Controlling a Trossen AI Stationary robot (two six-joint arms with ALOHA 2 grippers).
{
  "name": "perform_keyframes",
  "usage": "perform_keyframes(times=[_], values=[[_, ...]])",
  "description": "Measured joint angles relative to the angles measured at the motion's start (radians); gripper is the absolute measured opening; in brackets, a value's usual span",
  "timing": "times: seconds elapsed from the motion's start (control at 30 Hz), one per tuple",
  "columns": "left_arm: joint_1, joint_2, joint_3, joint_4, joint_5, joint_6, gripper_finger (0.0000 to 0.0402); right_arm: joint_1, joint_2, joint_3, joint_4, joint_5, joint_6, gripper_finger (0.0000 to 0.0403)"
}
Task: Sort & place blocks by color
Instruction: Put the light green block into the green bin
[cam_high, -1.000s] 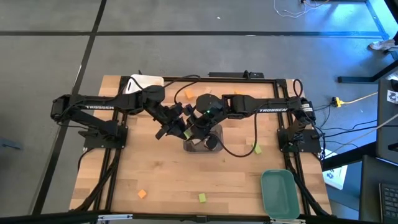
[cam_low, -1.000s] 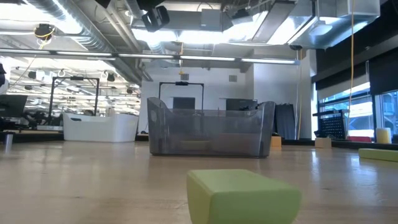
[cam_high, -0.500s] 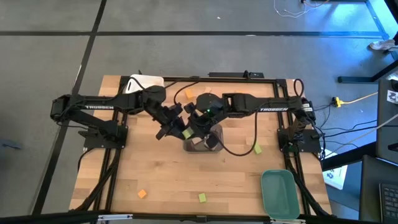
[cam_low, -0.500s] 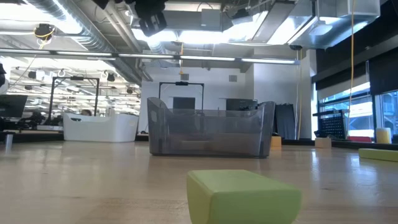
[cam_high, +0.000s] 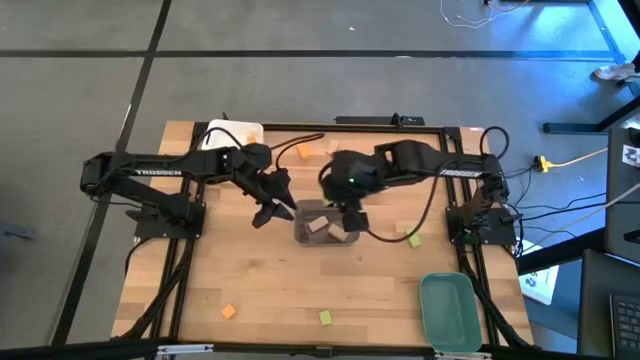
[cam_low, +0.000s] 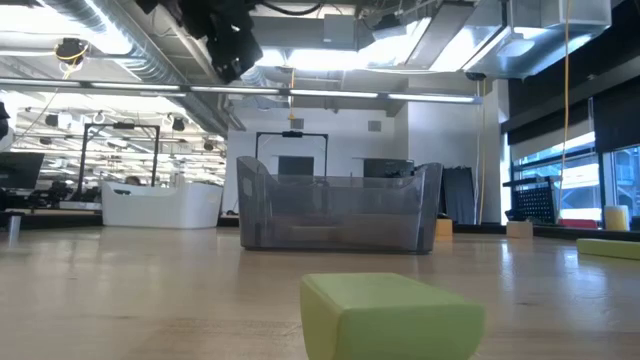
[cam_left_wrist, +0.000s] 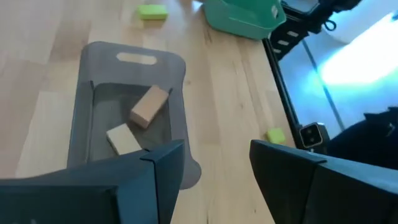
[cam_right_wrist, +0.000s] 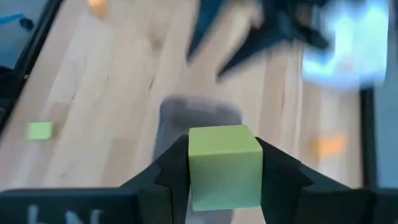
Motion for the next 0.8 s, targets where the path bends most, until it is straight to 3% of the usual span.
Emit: perform_keyframes(times=[0.2,0.37,0.57,0.8], values=[[0.0,-0.024,0.0,-0.039,-0.033,0.104,0.0172,0.049,0.0,0.079,-0.305,-0.012,0.367,0.0137],[0.0,-0.073,0.002,-0.064,-0.147,0.216,0.0172,0.085,-0.009,0.045,-0.318,-0.143,0.615,0.0137],[0.0,-0.146,0.001,-0.098,-0.213,0.288,0.0172,0.154,-0.035,-0.084,-0.318,-0.249,0.776,0.0137],[0.0,-0.219,0.001,-0.101,-0.243,0.336,0.0173,0.277,-0.076,-0.32,-0.317,-0.449,0.999,0.0137]])
